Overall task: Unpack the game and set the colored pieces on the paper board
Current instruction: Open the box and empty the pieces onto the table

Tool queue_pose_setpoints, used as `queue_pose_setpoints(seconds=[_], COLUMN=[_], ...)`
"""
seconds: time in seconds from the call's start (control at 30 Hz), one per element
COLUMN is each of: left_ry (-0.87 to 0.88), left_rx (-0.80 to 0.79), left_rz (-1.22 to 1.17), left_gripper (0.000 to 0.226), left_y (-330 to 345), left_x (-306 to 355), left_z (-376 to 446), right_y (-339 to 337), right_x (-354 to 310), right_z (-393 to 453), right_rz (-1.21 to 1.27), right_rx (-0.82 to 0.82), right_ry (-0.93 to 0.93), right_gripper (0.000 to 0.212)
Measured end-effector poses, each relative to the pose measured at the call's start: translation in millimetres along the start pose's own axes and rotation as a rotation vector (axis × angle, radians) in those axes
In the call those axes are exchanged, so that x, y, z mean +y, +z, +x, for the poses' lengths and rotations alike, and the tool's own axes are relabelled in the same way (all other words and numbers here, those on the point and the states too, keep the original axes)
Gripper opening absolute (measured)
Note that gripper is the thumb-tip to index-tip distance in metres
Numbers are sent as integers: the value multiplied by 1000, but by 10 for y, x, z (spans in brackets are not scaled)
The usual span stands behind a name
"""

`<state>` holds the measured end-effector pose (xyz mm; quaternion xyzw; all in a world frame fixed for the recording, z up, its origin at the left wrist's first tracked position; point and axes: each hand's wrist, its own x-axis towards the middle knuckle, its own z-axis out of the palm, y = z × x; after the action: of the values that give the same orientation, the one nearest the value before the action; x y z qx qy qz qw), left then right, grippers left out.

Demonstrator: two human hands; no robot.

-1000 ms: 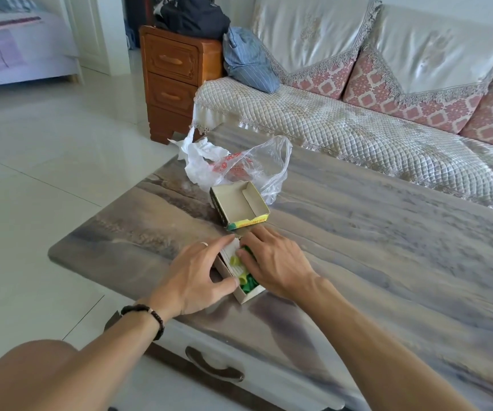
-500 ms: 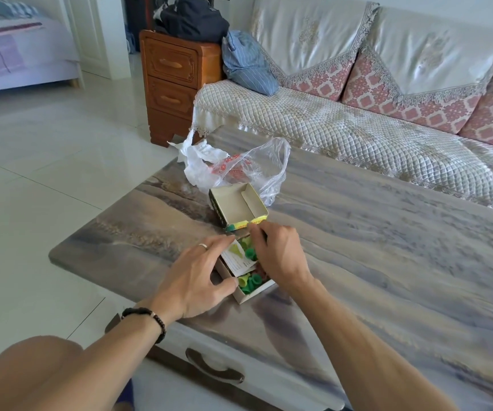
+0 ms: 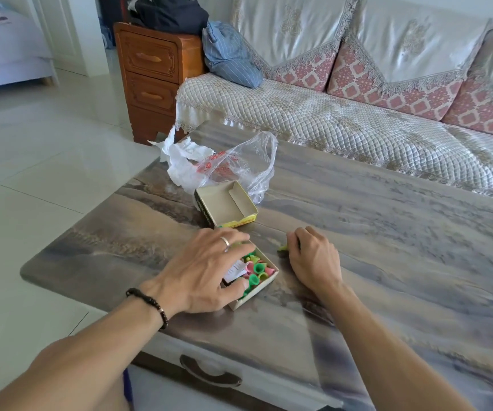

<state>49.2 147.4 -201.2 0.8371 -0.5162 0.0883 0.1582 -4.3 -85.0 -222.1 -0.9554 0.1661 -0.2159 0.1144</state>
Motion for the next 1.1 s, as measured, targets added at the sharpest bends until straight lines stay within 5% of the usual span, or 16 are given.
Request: queue_pose_setpoints(seconds=[0.37, 0.83, 1.1], left_ry=[-50, -129, -144], left_rx=[-1, -73, -150], left_rz=[-70, -124, -93], left_gripper=[30, 30, 35], left_y=[71, 151, 572], left_x=[-11, 44, -13], left_z=[351, 1271, 1520], right_y=[-110, -53, -57], right_x=[132, 330, 337], right_z=[-45, 38, 49], right_rz=[256, 558, 551], right_rx=[50, 163, 128], right_ry=[143, 410, 376], right_gripper=[40, 44, 43])
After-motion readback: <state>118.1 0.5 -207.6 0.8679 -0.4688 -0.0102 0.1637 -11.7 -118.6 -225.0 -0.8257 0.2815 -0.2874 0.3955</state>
